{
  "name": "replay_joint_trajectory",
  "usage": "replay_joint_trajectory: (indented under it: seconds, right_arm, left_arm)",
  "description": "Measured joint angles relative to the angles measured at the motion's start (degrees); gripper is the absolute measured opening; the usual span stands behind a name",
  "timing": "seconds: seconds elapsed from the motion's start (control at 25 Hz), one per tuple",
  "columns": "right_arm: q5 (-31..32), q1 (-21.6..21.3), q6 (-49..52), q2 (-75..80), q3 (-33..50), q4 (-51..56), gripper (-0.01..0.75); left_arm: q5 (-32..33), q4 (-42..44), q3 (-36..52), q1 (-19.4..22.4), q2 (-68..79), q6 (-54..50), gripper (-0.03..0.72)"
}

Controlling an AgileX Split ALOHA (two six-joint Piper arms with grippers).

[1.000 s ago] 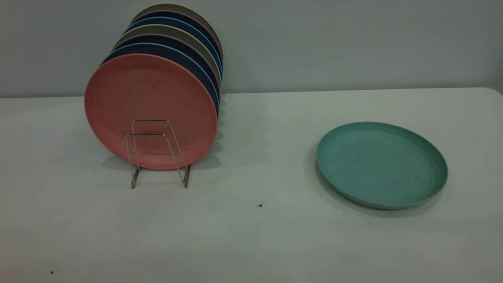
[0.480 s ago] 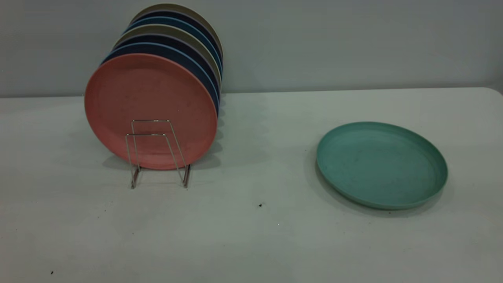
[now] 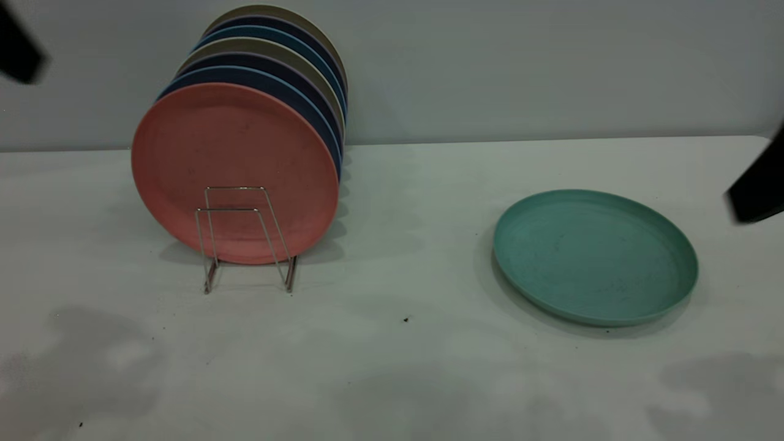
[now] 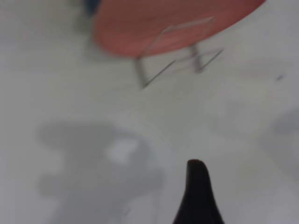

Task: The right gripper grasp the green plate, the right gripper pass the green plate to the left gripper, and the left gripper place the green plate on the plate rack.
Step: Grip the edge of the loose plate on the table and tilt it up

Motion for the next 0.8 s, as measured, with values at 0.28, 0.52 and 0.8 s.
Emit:
replay_joint_trajectory:
  seconds: [0.28, 0.52, 0.8]
  right_arm:
    - [0.0, -3.0, -10.8, 18.2, -6.2, 12.2, 0.555]
    - [5.3, -11.3, -18.3, 30.0, -13.5, 21.3, 0.55]
    - [7.6, -16.8, -21.3, 42.0, -19.8, 25.9, 0.55]
  left_arm:
    - [-2.4, -17.7, -5.5, -4.8, 14.0, 14.1, 0.582]
    - [-6.5, -23.1, -10.9, -14.1, 26.0, 16.5, 0.582]
    - [-11.3, -24.6, -16.6, -21.5, 36.3, 16.8, 0.582]
